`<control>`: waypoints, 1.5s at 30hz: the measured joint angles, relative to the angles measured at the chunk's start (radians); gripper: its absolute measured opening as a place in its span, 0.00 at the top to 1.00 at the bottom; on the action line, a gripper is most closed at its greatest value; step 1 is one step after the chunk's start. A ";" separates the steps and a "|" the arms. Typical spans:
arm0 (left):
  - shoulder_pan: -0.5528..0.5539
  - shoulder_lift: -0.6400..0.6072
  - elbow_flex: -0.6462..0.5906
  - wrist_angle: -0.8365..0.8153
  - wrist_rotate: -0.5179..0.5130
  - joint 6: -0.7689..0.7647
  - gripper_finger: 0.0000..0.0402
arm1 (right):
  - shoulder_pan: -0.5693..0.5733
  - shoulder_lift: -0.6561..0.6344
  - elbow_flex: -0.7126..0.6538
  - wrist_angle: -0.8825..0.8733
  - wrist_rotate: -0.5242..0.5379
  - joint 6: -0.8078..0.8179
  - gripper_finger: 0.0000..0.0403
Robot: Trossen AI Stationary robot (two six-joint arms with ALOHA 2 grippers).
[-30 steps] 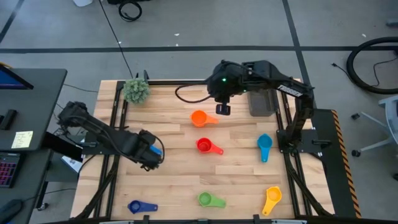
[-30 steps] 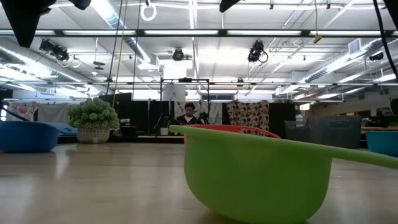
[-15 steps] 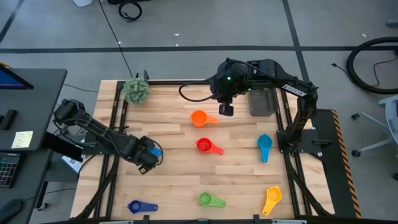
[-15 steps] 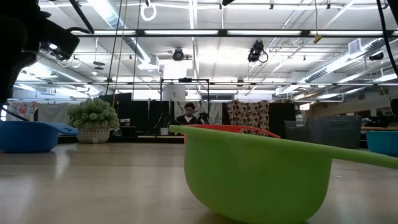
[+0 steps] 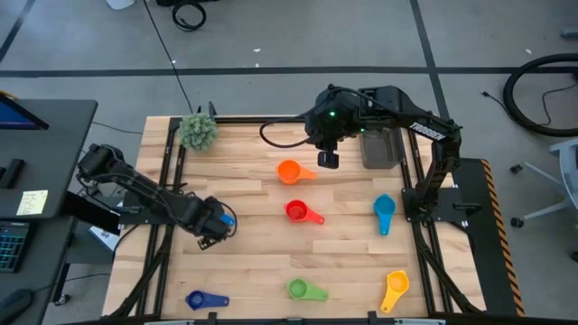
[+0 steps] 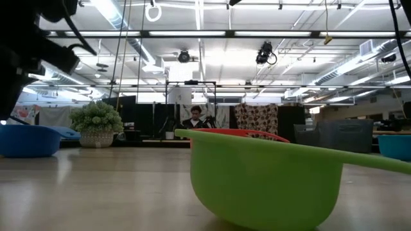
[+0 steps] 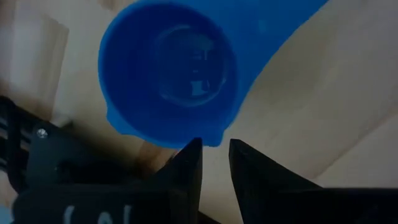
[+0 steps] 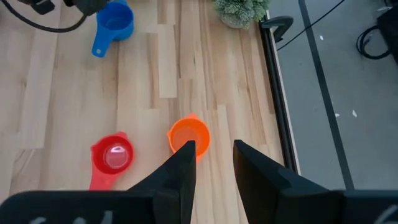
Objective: Nest measuring cups in basket
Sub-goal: Stack the blue measuring cup on top of the orange measuring cup
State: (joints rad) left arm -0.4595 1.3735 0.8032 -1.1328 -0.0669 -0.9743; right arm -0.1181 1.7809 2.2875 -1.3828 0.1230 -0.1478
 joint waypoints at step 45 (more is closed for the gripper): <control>0.200 -0.013 0.078 0.201 -0.006 0.359 0.97 | -0.001 -0.038 -0.001 -0.010 0.007 -0.089 0.72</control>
State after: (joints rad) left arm -0.2595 1.3602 0.8814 -0.9319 -0.0733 -0.6151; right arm -0.1192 1.7425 2.2868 -1.3930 0.1299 -0.2372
